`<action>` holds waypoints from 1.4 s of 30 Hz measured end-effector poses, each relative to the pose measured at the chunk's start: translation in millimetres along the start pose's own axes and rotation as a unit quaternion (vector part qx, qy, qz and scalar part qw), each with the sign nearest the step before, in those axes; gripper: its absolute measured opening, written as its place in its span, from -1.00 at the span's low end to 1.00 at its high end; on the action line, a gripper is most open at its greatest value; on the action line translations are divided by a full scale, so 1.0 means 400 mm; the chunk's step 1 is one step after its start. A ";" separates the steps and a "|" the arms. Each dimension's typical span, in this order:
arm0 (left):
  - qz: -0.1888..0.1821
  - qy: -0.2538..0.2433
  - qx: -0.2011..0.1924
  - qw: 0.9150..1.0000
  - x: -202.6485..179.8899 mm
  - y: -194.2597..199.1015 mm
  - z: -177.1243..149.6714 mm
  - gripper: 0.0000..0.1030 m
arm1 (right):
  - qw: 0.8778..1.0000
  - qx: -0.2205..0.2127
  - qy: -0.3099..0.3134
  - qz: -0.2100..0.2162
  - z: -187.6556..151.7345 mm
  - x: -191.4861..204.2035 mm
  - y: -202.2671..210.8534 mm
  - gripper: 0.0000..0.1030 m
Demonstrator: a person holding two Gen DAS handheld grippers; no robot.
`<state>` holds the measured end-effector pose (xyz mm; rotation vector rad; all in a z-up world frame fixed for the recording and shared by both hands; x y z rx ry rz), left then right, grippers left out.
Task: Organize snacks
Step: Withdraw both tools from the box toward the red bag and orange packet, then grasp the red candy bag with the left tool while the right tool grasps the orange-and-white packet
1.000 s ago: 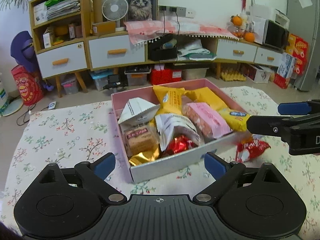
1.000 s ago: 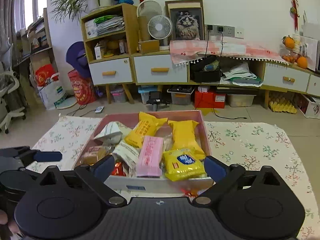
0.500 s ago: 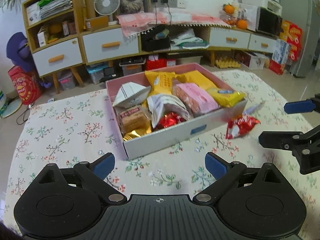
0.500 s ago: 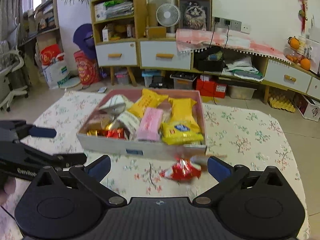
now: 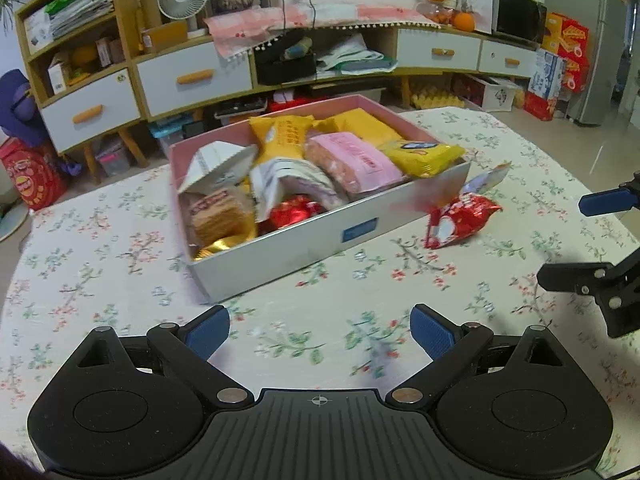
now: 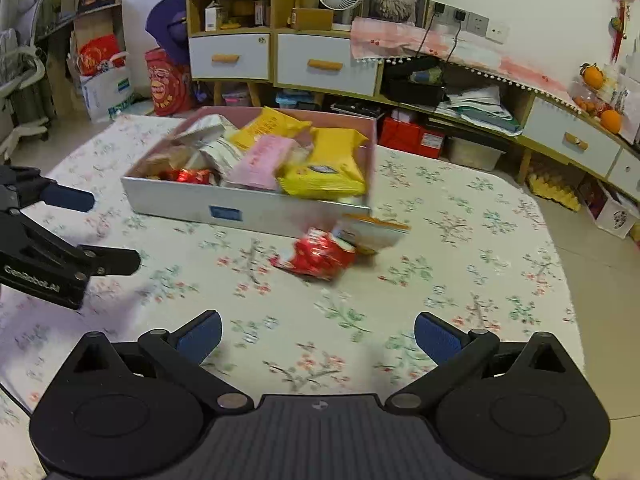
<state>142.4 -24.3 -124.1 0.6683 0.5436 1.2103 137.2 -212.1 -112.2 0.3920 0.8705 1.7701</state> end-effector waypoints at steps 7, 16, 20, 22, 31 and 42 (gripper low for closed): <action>-0.033 -0.019 -0.022 0.999 -0.076 -0.042 0.016 0.90 | 0.999 -0.012 -0.043 -0.002 -0.007 -0.085 0.010 0.53; -0.080 -0.057 -0.045 0.994 -0.186 -0.091 0.037 0.76 | 0.997 -0.022 -0.080 -0.001 0.003 -0.159 -0.015 0.53; -0.099 -0.069 -0.054 0.991 -0.217 -0.119 0.046 0.55 | 0.993 -0.028 -0.113 0.014 0.013 -0.186 -0.032 0.53; -0.104 -0.072 -0.054 0.991 -0.227 -0.134 0.049 0.41 | 0.991 -0.031 -0.126 0.026 0.017 -0.192 -0.037 0.53; -0.125 -0.096 -0.065 0.985 -0.253 -0.166 0.069 -0.01 | 0.989 -0.035 -0.136 0.050 0.035 -0.184 -0.066 0.52; -0.145 -0.102 -0.069 0.982 -0.258 -0.179 0.071 -0.31 | 0.983 -0.032 -0.165 0.071 0.050 -0.173 -0.107 0.40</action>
Point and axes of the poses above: each gripper's, at about its wrist camera, not at the fingertips, and y roughly against the way its jaws point, x to its left, z to its top, the point moved 8 cm from there along -y, roughly the way its jaws point, and after that the axes turned 6 degrees about y, right-handed, at the moved point
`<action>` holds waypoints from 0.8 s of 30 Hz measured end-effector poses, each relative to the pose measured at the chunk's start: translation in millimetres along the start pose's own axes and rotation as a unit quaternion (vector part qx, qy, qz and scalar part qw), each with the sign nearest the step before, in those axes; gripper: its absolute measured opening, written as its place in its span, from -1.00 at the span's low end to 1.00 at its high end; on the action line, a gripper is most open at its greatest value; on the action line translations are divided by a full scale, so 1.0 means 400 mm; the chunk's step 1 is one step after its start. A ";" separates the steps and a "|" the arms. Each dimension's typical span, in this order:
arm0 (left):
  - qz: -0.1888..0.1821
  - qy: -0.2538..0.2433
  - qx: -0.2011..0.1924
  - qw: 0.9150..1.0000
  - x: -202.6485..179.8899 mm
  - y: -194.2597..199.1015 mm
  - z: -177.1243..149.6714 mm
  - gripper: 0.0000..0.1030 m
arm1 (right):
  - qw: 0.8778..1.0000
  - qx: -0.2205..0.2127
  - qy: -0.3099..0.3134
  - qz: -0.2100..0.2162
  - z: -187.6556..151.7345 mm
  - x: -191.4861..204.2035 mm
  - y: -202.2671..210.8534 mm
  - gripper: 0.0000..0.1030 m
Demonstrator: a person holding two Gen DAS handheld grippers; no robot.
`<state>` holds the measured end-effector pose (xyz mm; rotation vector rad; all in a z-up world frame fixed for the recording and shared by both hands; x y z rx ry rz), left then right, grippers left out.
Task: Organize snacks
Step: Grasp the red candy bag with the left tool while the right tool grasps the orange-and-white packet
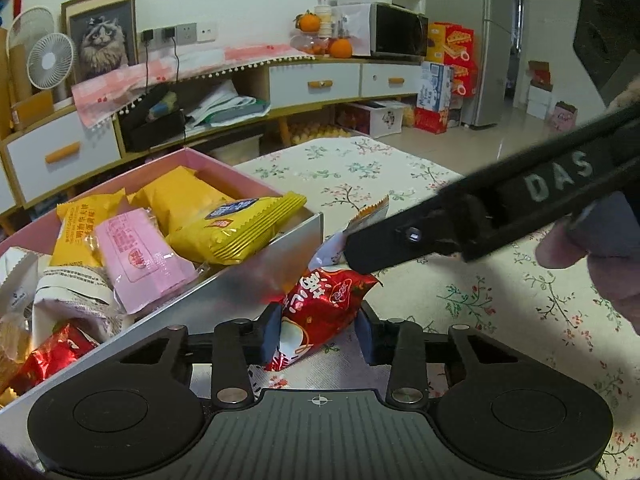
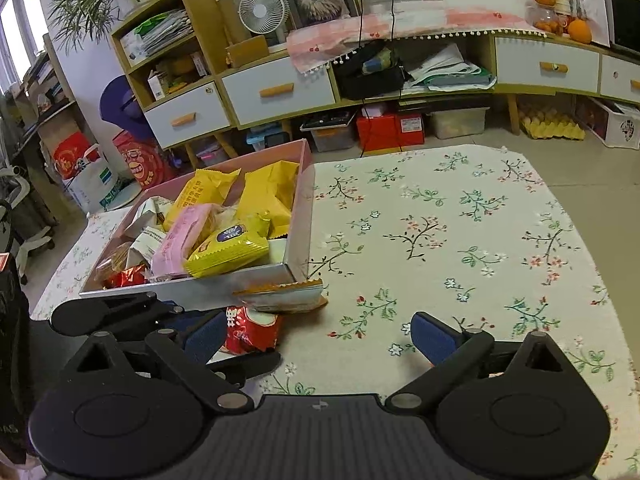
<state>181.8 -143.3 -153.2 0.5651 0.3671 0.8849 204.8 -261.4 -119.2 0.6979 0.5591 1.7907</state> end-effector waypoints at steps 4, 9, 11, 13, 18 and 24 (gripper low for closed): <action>-0.001 0.001 -0.002 1.000 0.003 0.007 -0.006 -0.32 | 1.000 -0.001 -0.014 0.005 0.007 0.003 -0.016 0.32; 0.000 0.001 0.003 1.000 0.011 0.024 -0.012 -0.33 | 1.000 0.001 -0.020 0.008 0.008 0.017 -0.037 0.07; 0.003 0.002 0.006 1.000 0.017 0.035 -0.016 -0.33 | 1.000 0.003 -0.019 0.006 0.009 0.023 -0.044 -0.27; 0.006 0.002 0.010 1.000 0.027 0.048 -0.022 -0.33 | 1.000 0.007 -0.019 0.010 0.008 0.027 -0.047 -0.60; 0.016 0.002 0.024 1.000 0.050 0.086 -0.042 -0.33 | 1.000 0.027 -0.010 0.008 -0.009 0.023 -0.046 -0.83; 0.032 -0.008 0.045 0.998 0.068 0.135 -0.066 -0.34 | 0.999 0.042 0.021 -0.003 -0.036 0.028 -0.031 -0.56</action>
Point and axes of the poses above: each gripper's, at about its wrist camera, not at the fingertips, and y roughly against the way its jaws point, x to its left, z to its top, the point moved 8 cm from there along -y, roughly the way its jaws point, and after that the axes turned 6 degrees about y, right-handed, at the moved point
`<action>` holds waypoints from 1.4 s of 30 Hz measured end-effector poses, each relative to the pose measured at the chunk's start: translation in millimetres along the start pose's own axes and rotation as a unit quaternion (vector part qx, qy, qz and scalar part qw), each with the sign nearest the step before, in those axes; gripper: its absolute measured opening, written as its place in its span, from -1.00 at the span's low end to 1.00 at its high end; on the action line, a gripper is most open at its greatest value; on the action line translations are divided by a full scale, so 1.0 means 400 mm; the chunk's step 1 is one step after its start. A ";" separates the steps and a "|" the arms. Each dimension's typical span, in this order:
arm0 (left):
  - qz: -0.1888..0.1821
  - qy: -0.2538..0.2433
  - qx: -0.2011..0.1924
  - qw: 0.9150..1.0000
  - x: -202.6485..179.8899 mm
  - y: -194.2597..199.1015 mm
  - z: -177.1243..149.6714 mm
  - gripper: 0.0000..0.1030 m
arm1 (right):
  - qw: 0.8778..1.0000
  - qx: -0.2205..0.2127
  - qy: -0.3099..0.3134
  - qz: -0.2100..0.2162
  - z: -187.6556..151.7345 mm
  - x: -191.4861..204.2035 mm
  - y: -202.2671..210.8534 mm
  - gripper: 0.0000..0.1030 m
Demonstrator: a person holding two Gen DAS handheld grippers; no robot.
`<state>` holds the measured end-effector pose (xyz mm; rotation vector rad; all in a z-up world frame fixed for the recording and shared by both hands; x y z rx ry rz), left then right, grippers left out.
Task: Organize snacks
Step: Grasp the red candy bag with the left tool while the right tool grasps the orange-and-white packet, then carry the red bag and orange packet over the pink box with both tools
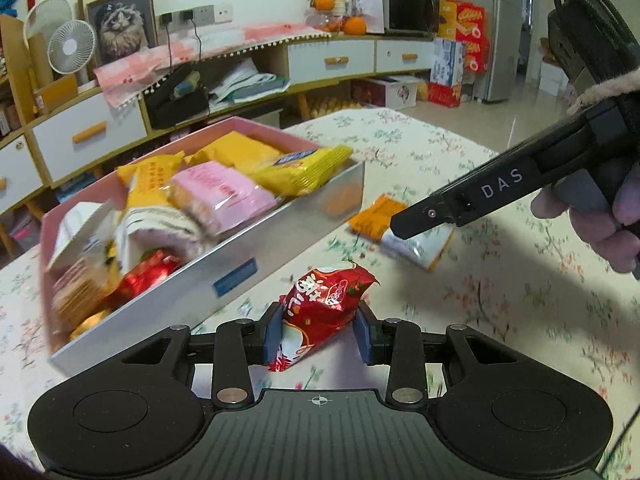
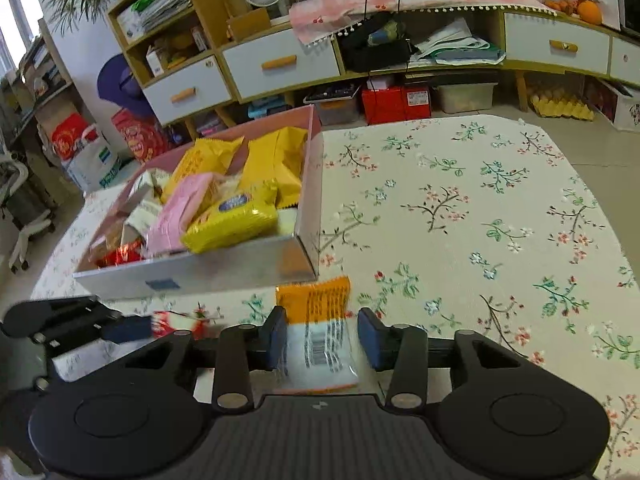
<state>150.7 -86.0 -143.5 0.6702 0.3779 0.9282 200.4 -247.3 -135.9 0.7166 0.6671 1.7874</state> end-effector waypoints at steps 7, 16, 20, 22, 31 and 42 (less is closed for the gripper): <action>0.011 0.006 0.008 1.000 0.019 0.019 -0.029 -0.28 | 0.998 0.010 0.053 -0.021 -0.020 0.031 -0.012 -0.06; 0.003 0.033 0.001 0.999 0.031 0.004 -0.027 -0.02 | 0.993 0.010 0.105 -0.054 -0.029 0.057 -0.031 -0.23; 0.000 0.033 0.002 0.999 0.020 0.003 -0.027 -0.06 | 0.992 0.004 0.111 -0.051 -0.028 0.067 -0.029 -0.56; 0.001 0.033 0.005 0.999 0.016 0.005 -0.026 -0.13 | 0.992 0.004 0.115 -0.046 -0.026 0.076 -0.028 -0.72; 0.012 0.068 0.019 0.997 0.034 0.035 -0.028 -0.31 | 0.992 0.017 0.121 -0.037 -0.033 0.102 -0.007 -0.82; 0.018 0.091 0.013 0.996 0.060 0.092 -0.015 -0.32 | 0.993 0.002 0.115 -0.035 -0.019 0.143 0.055 -0.82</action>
Point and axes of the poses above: each gripper's, at about its wrist camera, not at the fingertips, and y roughly against the way its jaws point, x to its left, z to its top, the point moved 8 cm from there along -y, roughly the way its jaws point, and after that the axes turned 6 degrees about y, right-handed, at the moved point
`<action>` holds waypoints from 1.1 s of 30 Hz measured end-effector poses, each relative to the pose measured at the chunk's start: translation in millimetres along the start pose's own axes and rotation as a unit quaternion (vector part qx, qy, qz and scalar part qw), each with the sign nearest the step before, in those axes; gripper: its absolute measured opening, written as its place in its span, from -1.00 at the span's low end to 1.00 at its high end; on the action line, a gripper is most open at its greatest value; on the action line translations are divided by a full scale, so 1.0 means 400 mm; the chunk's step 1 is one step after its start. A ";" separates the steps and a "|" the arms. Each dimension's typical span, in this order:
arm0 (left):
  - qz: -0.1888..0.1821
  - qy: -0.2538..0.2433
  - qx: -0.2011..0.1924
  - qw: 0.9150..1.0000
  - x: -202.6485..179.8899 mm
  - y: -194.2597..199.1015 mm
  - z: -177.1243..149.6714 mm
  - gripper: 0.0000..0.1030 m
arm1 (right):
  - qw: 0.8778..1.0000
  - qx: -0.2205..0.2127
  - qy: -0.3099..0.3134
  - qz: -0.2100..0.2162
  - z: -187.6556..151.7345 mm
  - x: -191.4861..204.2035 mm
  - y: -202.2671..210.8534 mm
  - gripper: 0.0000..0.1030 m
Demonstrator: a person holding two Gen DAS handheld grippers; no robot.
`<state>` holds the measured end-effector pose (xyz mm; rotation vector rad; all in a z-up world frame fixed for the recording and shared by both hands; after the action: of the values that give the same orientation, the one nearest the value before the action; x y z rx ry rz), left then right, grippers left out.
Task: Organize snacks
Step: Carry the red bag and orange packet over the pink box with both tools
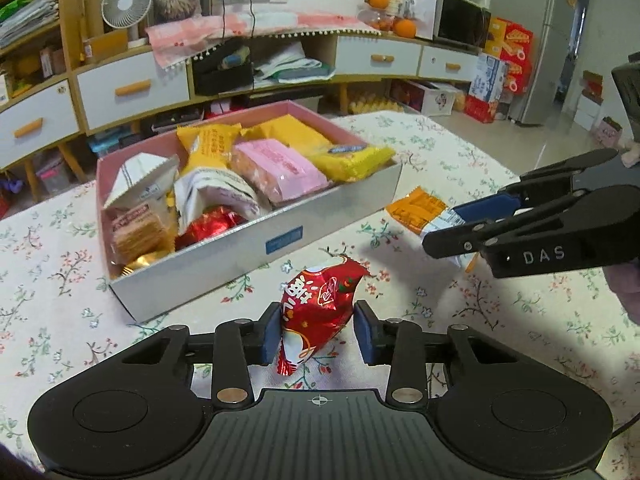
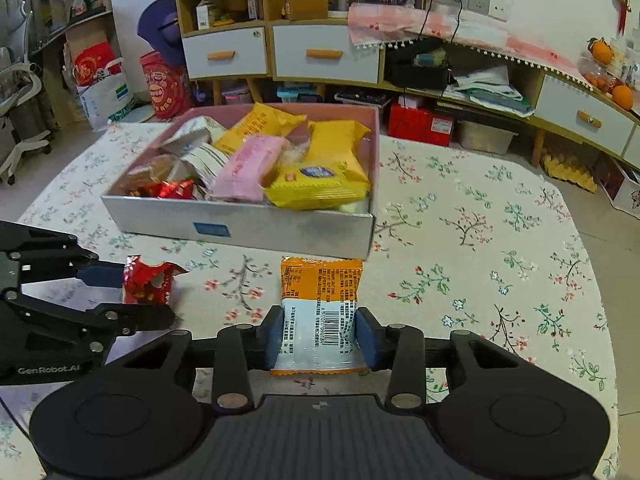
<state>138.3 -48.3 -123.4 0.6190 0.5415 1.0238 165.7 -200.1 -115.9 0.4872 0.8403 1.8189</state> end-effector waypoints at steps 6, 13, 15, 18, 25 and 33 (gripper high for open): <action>0.001 0.005 -0.022 1.000 0.010 0.038 0.031 -0.32 | 1.000 -0.013 -0.002 0.004 0.025 0.029 0.026 -0.81; 0.018 0.023 -0.049 0.998 0.055 0.066 0.074 -0.32 | 0.999 -0.035 -0.011 0.012 0.065 0.051 0.047 -0.81; 0.025 0.031 -0.055 0.998 0.074 0.068 0.089 -0.32 | 0.999 -0.043 -0.017 0.014 0.081 0.053 0.052 -0.81; 0.036 0.048 -0.064 0.996 0.106 0.068 0.112 -0.32 | 0.998 -0.060 -0.030 0.019 0.112 0.054 0.056 -0.81; 0.082 0.082 -0.085 0.990 0.188 0.037 0.149 -0.32 | 0.994 -0.082 -0.068 0.017 0.164 0.033 0.017 -0.81; 0.104 0.094 -0.090 0.986 0.222 -0.020 0.178 -0.32 | 0.989 -0.091 -0.114 0.003 0.195 -0.005 -0.041 -0.81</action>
<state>228.5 13.2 -89.5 0.4257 0.5494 1.3219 228.9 -173.4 -75.3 0.5670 0.5112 1.7851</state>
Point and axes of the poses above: each gripper's, at about its wrist camera, not at the fingertips, and y roughly against the way its jaws point, x to its left, z to its top, the point moved 8 cm from there along -y, roughly the way its jaws point, and after that the axes turned 6 degrees about y, right-handed, at the moved point
